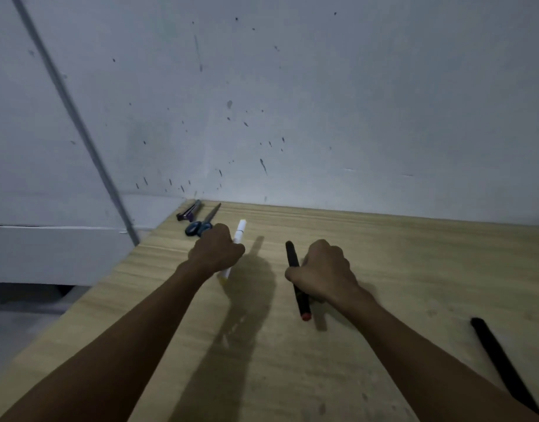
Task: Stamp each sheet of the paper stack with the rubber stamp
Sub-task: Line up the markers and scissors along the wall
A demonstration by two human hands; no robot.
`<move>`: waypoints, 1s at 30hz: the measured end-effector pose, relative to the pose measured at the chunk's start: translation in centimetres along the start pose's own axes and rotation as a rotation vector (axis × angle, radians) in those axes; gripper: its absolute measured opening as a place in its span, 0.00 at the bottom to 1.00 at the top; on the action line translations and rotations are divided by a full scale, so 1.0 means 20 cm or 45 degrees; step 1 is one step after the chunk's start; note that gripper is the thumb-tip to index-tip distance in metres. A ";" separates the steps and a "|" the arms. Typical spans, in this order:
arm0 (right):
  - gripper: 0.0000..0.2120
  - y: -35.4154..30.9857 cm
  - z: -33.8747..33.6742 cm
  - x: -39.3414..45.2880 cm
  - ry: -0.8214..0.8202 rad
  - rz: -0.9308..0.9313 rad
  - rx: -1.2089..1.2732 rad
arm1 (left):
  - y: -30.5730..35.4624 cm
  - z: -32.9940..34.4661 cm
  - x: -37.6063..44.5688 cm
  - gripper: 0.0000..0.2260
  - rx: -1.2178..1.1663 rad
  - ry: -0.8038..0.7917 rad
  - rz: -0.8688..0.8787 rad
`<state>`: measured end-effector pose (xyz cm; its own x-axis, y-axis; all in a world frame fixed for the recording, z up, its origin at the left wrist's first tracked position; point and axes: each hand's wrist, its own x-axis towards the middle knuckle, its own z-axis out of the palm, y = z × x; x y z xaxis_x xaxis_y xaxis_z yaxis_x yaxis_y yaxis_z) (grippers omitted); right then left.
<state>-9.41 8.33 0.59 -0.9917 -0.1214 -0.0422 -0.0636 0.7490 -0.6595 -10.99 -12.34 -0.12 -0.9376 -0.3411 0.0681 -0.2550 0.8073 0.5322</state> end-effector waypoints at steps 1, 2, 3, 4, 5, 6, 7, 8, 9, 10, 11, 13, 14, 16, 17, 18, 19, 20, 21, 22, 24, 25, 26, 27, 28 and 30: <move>0.11 -0.03 0.03 0.05 0.003 -0.009 -0.004 | -0.02 -0.01 0.06 0.15 0.057 0.016 0.005; 0.11 -0.07 0.06 0.11 0.008 -0.018 -0.008 | -0.04 -0.01 0.13 0.14 0.123 0.033 0.019; 0.11 -0.10 0.09 0.16 0.012 -0.026 -0.005 | -0.06 -0.02 0.19 0.13 0.179 0.047 0.034; 0.11 -0.13 0.11 0.22 0.014 -0.035 0.002 | -0.07 -0.02 0.24 0.12 0.219 0.055 0.042; 0.12 -0.16 0.16 0.30 0.012 -0.044 0.008 | -0.09 -0.01 0.33 0.10 0.253 0.052 0.044; 0.12 -0.18 0.19 0.36 0.015 -0.060 0.002 | -0.10 -0.01 0.40 0.09 0.290 0.049 0.052; 0.13 -0.20 0.21 0.38 0.027 -0.074 -0.015 | -0.10 -0.02 0.42 0.08 0.321 0.045 0.065; 0.13 -0.22 0.23 0.43 0.046 -0.084 -0.034 | -0.11 -0.02 0.47 0.08 0.350 0.051 0.085; 0.14 -0.24 0.26 0.47 0.070 -0.094 -0.055 | -0.12 -0.01 0.51 0.08 0.381 0.067 0.103; 0.14 -0.25 0.28 0.51 0.095 -0.104 -0.079 | -0.12 -0.01 0.55 0.09 0.410 0.083 0.118; 0.14 -0.27 0.30 0.56 0.115 -0.112 -0.096 | -0.13 0.00 0.58 0.10 0.433 0.096 0.126; 0.14 -0.30 0.36 0.66 0.136 -0.111 -0.114 | -0.15 0.02 0.67 0.12 0.452 0.109 0.127; 0.14 -0.31 0.38 0.70 0.148 -0.108 -0.124 | -0.16 0.04 0.71 0.12 0.452 0.112 0.133; 0.13 -0.33 0.42 0.77 0.165 -0.102 -0.129 | -0.17 0.06 0.76 0.13 0.430 0.120 0.131; 0.13 -0.34 0.44 0.81 0.172 -0.102 -0.125 | -0.18 0.07 0.79 0.13 0.416 0.124 0.123; 0.14 -0.35 0.46 0.84 0.180 -0.102 -0.117 | -0.18 0.09 0.81 0.14 0.407 0.126 0.121; 0.15 -0.35 0.47 0.86 0.191 -0.107 -0.106 | -0.19 0.09 0.83 0.15 0.404 0.123 0.123; 0.15 -0.35 0.48 0.89 0.208 -0.120 -0.093 | -0.19 0.10 0.84 0.16 0.407 0.121 0.127; 0.16 -0.35 0.49 0.91 0.229 -0.137 -0.083 | -0.20 0.11 0.86 0.18 0.406 0.121 0.128; 0.16 -0.36 0.50 0.93 0.248 -0.153 -0.077 | -0.21 0.12 0.86 0.18 0.400 0.123 0.130; 0.17 -0.36 0.51 0.95 0.264 -0.168 -0.066 | -0.21 0.12 0.87 0.18 0.379 0.121 0.127; 0.17 -0.37 0.52 0.97 0.266 -0.172 -0.068 | -0.21 0.12 0.87 0.18 0.368 0.114 0.123; 0.17 -0.37 0.53 0.98 0.268 -0.177 -0.073 | -0.21 0.12 0.87 0.18 0.357 0.107 0.118; 0.17 -0.38 0.54 0.98 0.268 -0.185 -0.077 | -0.21 0.12 0.86 0.19 0.345 0.101 0.113; 0.18 -0.38 0.55 0.99 0.268 -0.193 -0.078 | -0.20 0.12 0.86 0.19 0.336 0.097 0.109; 0.18 -0.39 0.56 1.01 0.269 -0.197 -0.084 | -0.20 0.12 0.85 0.19 0.330 0.090 0.106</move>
<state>-27.63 -7.22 -3.63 -0.9704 -0.1046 0.2175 -0.2168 0.7738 -0.5951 -26.57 -20.21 -3.04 -0.9414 -0.2938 0.1660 -0.2384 0.9271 0.2892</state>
